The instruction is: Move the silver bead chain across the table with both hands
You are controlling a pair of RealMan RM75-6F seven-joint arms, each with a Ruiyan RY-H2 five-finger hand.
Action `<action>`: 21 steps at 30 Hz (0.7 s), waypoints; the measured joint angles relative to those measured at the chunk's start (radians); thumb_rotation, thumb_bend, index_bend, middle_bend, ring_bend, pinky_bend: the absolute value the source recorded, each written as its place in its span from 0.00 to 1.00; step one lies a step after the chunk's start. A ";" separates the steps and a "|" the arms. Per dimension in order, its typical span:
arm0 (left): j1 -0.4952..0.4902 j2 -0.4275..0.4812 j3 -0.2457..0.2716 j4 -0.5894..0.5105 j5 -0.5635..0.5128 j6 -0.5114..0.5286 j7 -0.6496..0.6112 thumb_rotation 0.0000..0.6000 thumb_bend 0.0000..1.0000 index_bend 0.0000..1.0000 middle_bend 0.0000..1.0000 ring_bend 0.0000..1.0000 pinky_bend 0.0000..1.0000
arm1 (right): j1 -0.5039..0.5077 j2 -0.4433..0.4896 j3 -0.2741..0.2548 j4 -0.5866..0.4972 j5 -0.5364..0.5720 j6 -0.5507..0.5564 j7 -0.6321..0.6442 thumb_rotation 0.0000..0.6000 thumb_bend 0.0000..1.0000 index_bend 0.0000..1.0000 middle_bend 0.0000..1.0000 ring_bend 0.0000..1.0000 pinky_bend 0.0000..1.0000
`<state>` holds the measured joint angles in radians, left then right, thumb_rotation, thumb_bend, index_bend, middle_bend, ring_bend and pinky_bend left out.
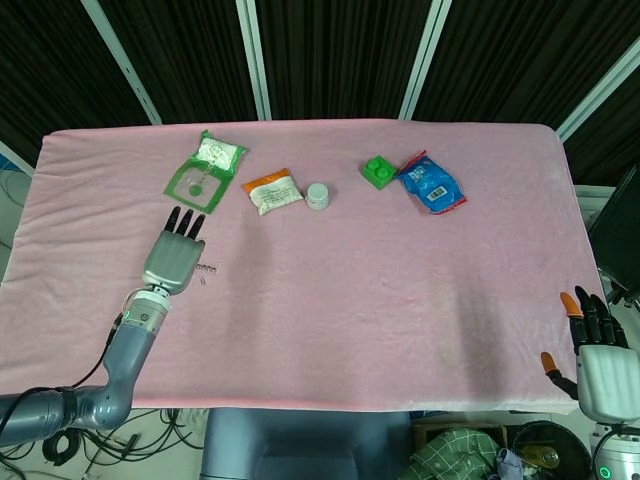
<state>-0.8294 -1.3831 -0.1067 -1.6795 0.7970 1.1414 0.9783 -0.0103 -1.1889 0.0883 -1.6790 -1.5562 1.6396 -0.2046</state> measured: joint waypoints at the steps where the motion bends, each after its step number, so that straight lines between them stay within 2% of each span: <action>1: 0.004 0.004 0.005 0.004 0.002 -0.006 -0.013 1.00 0.37 0.59 0.08 0.00 0.00 | 0.000 0.000 0.000 0.000 0.000 0.000 -0.002 1.00 0.20 0.01 0.00 0.00 0.17; 13: 0.014 -0.005 0.045 0.076 0.000 -0.060 -0.055 1.00 0.38 0.59 0.08 0.00 0.00 | 0.000 0.001 0.003 0.000 0.007 -0.001 -0.002 1.00 0.20 0.01 0.00 0.00 0.17; 21: 0.007 -0.030 0.046 0.118 -0.015 -0.069 -0.058 1.00 0.38 0.59 0.08 0.00 0.00 | 0.000 0.002 0.005 0.002 0.005 0.003 0.003 1.00 0.20 0.01 0.00 0.00 0.17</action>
<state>-0.8226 -1.4128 -0.0602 -1.5620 0.7820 1.0725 0.9207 -0.0107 -1.1869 0.0935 -1.6774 -1.5510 1.6424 -0.2019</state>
